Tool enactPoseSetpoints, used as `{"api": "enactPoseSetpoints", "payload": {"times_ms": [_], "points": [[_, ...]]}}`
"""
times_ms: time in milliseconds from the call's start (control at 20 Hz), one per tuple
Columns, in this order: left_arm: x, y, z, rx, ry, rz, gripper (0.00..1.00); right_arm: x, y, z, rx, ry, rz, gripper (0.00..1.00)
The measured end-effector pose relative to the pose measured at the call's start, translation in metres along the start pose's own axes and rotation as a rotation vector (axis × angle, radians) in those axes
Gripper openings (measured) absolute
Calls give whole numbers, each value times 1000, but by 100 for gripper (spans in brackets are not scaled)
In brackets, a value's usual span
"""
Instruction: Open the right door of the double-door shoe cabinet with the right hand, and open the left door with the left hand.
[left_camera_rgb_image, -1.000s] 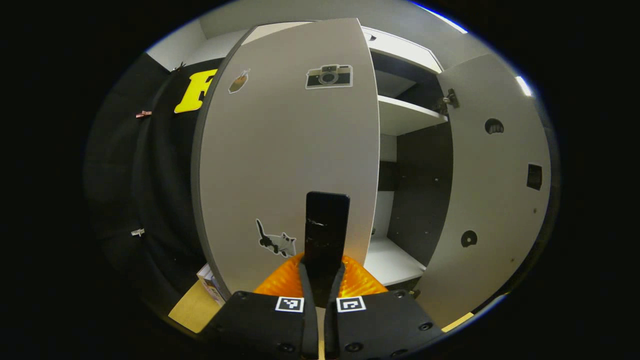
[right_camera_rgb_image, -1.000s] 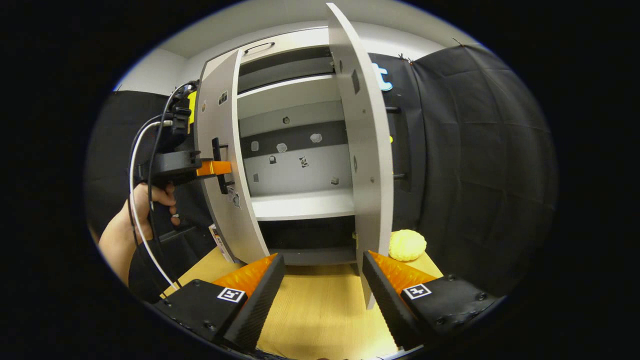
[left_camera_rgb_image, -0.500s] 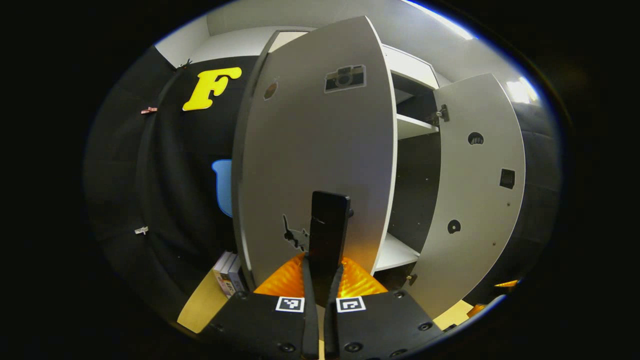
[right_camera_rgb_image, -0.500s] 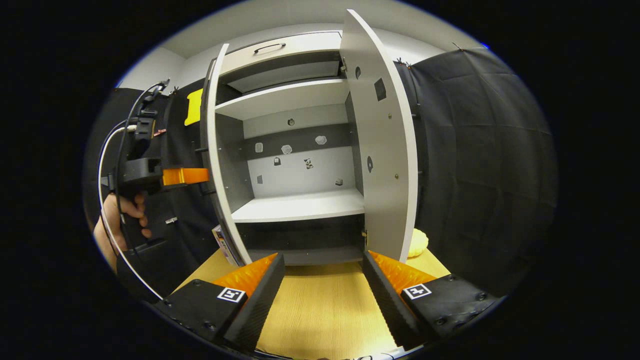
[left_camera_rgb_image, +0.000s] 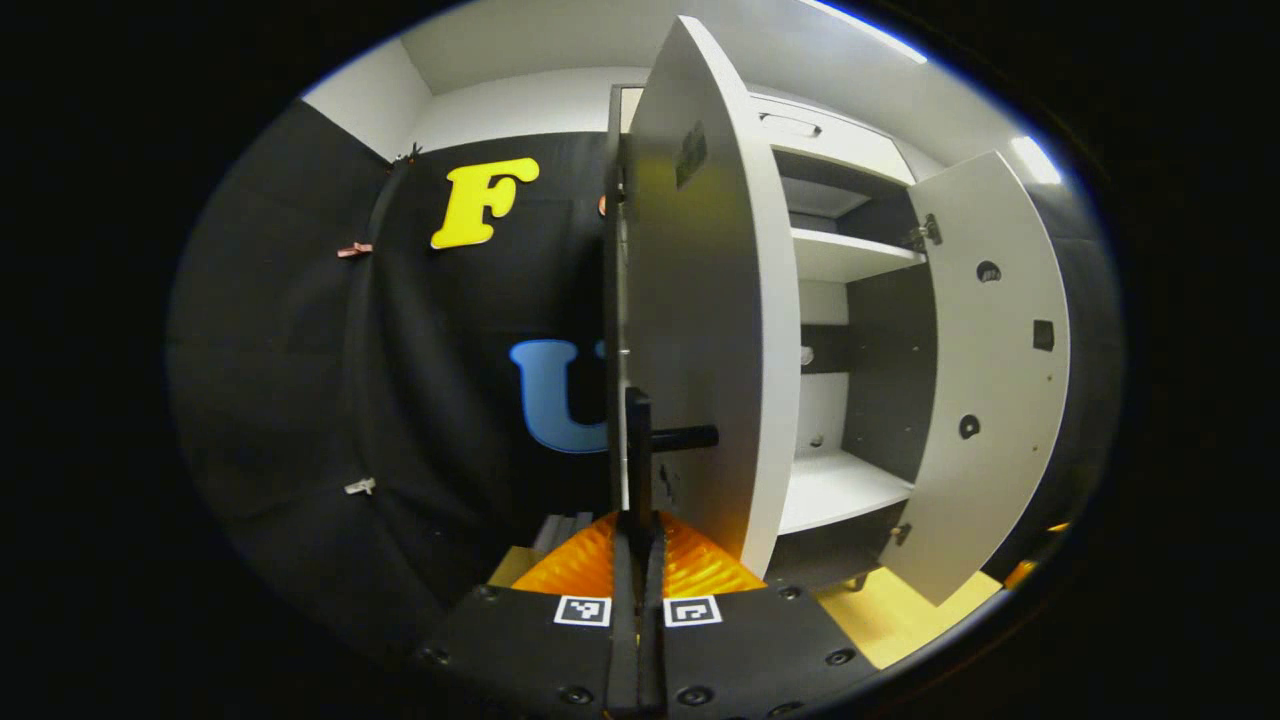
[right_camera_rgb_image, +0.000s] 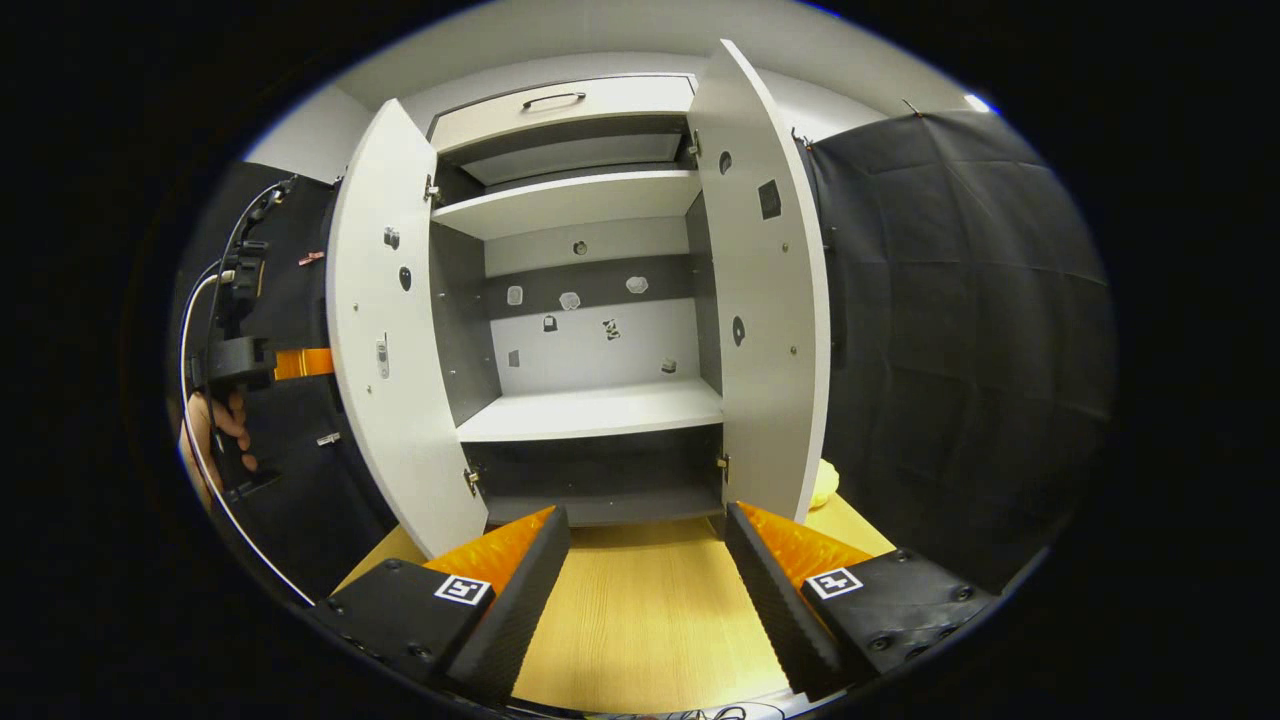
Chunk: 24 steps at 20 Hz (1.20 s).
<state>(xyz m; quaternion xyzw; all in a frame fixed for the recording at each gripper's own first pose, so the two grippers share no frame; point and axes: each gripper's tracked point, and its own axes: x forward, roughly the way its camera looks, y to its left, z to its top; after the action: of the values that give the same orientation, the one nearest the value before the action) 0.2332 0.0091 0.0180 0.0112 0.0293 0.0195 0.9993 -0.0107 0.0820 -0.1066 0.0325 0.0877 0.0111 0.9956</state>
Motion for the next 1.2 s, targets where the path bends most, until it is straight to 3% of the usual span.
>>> {"api": "enactPoseSetpoints", "payload": {"times_ms": [50,150,250,700,900,1000,1100,1200], "points": [[0,11,0,-3,-5,26,5,-2,3,-1,-4,2,2,100],[-3,17,-2,-131,10,-20,5,-4,5,-5,-19,8,2,99],[-2,13,-5,-172,8,-58,5,-1,8,-8,-22,22,6,98],[-3,24,-1,-129,3,-44,5,15,-12,4,-49,33,-38,98],[-10,18,4,-148,-14,-28,7,29,-24,32,-65,-11,-28,99],[-26,16,8,-162,-29,13,18,35,-30,43,-76,-23,-6,99],[-49,-2,19,-154,-49,-5,26,39,-36,56,-84,-48,17,99],[-66,-29,31,-145,-70,-19,56,42,-44,65,-87,-57,25,98]]}}
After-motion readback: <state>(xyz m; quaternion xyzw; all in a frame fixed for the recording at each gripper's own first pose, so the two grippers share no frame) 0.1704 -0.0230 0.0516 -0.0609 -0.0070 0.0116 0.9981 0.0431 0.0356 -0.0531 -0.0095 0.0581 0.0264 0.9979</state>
